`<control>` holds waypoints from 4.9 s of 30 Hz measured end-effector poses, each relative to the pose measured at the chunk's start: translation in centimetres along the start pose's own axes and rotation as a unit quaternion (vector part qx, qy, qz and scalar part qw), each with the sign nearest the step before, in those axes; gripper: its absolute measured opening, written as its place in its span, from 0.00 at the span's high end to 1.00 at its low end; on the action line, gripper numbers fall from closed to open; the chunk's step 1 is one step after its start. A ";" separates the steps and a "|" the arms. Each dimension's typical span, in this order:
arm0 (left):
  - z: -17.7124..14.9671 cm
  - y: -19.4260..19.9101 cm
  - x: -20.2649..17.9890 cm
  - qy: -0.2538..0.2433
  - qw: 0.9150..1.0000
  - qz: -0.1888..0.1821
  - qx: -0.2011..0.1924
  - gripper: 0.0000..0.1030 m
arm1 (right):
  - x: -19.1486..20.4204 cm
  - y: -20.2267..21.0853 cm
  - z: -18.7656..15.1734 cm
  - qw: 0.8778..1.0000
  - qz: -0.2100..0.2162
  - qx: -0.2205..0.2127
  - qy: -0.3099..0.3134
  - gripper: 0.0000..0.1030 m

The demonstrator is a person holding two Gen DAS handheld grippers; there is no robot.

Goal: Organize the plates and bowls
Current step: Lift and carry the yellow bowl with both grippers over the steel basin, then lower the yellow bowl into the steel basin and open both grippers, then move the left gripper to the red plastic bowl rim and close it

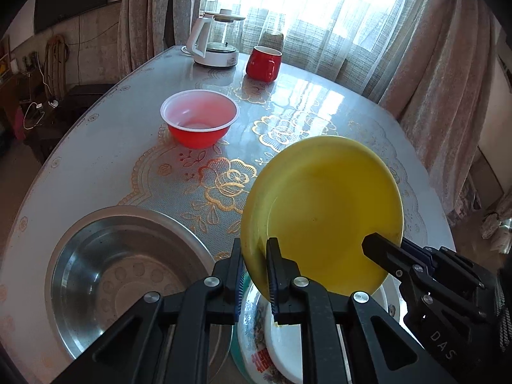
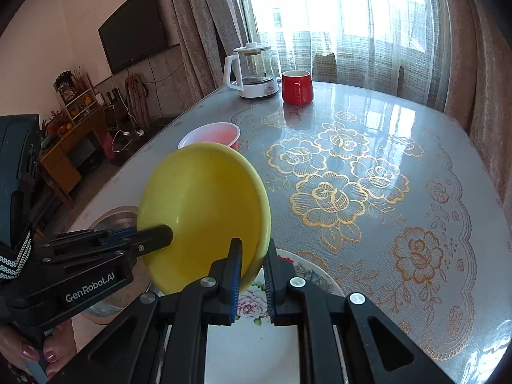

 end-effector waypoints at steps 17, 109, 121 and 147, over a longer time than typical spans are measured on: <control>-2.2 2.5 5.8 -0.026 0.999 0.011 0.025 0.87 | 6.1 -0.6 -2.4 0.998 0.054 0.024 -0.016 0.86; 7.4 -1.9 6.1 -0.069 0.995 0.067 0.042 0.39 | 0.4 -4.7 0.6 0.993 -0.075 0.045 -0.078 0.70; 10.8 -5.9 8.0 -0.037 0.994 0.086 0.052 0.34 | -3.1 -8.5 5.0 0.993 -0.079 0.056 -0.072 0.70; 14.2 -12.4 11.4 0.031 0.993 0.067 0.088 0.52 | -0.5 -20.8 13.4 0.978 0.046 0.108 -0.170 0.68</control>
Point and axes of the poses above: each gripper's, at about its wrist camera, not at the fingertips, and y roughly against the way its jaws point, x to its left, z to its top, the point moved 4 cm from there along -y, roughly the way its jaws point, and after that the axes turned 1 degree about -z, right-handed, at the moved point
